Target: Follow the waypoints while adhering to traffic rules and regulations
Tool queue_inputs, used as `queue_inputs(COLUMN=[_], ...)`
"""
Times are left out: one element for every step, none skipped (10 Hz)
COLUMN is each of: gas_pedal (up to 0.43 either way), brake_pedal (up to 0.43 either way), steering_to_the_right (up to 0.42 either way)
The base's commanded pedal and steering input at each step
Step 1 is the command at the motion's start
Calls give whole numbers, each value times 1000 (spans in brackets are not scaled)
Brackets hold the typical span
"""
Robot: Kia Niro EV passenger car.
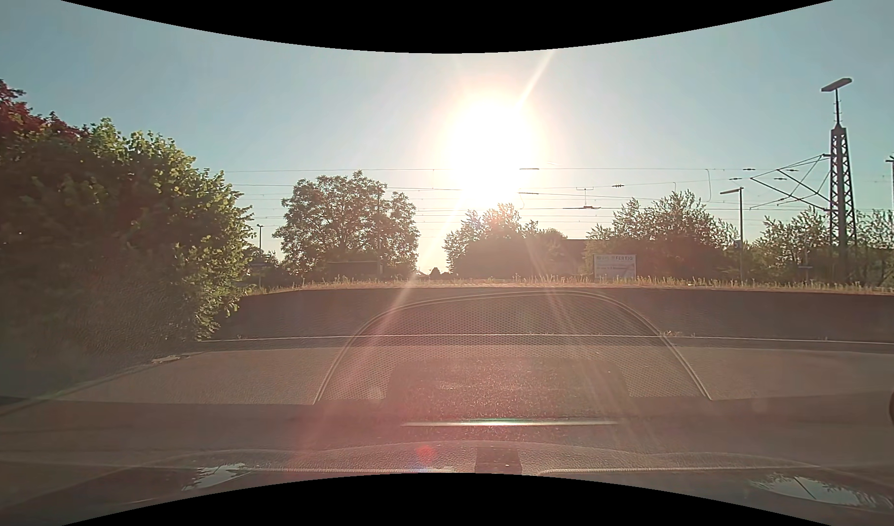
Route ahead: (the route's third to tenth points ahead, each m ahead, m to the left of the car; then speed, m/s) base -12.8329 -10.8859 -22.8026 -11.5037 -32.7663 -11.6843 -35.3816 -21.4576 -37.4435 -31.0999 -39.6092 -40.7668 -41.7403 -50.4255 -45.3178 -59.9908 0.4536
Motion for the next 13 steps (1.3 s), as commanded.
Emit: queue_inputs(gas_pedal=[67, 67, 67, 59, 0, 0, 0, 0, 0, 0, 0, 0, 0], brake_pedal=[0, 0, 0, 0, 0, 0, 0, 0, 0, 0, 0, 0, 0], steering_to_the_right=[5, 14, 33, 58, 79, 117, 165, 204, 249, 294, 321, 355, 391])
